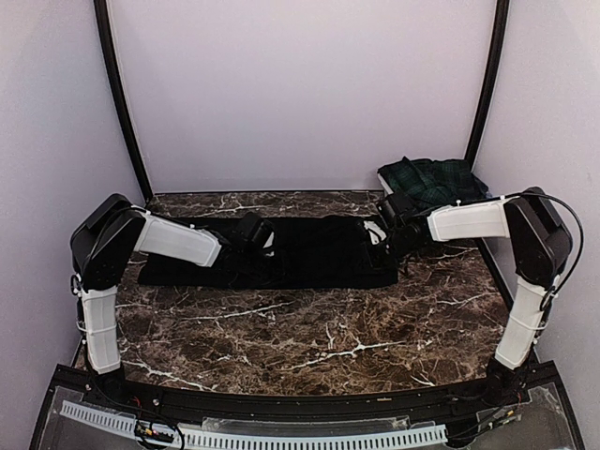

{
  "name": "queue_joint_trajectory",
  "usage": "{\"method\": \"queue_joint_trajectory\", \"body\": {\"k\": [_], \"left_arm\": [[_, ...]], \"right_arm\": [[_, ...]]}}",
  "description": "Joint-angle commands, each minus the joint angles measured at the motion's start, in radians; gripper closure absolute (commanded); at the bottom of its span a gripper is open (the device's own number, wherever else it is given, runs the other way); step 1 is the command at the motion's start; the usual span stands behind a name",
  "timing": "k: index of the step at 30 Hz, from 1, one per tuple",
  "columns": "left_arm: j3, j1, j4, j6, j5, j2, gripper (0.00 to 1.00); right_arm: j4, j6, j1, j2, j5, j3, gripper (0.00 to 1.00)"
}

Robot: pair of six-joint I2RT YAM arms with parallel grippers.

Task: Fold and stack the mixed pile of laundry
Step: Smooth out the rectangle-folded T-shirt at the center of the board.

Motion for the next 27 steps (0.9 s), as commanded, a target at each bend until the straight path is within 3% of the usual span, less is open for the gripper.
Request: {"method": "queue_joint_trajectory", "body": {"k": [1, 15, 22, 27], "left_arm": [[0.023, -0.005, -0.03, -0.003, -0.016, 0.003, 0.78], [0.062, -0.007, 0.001, 0.008, 0.02, 0.044, 0.78], [0.067, -0.007, 0.009, -0.006, 0.025, 0.055, 0.87], [0.072, -0.008, 0.023, -0.014, 0.047, 0.049, 0.99]], "right_arm": [[0.014, -0.013, -0.01, -0.03, 0.01, 0.014, 1.0], [0.011, -0.014, -0.01, -0.017, 0.007, 0.026, 1.0], [0.014, -0.015, -0.01, -0.017, 0.009, 0.029, 1.0], [0.011, -0.016, -0.012, -0.023, 0.015, 0.029, 1.0]]}}
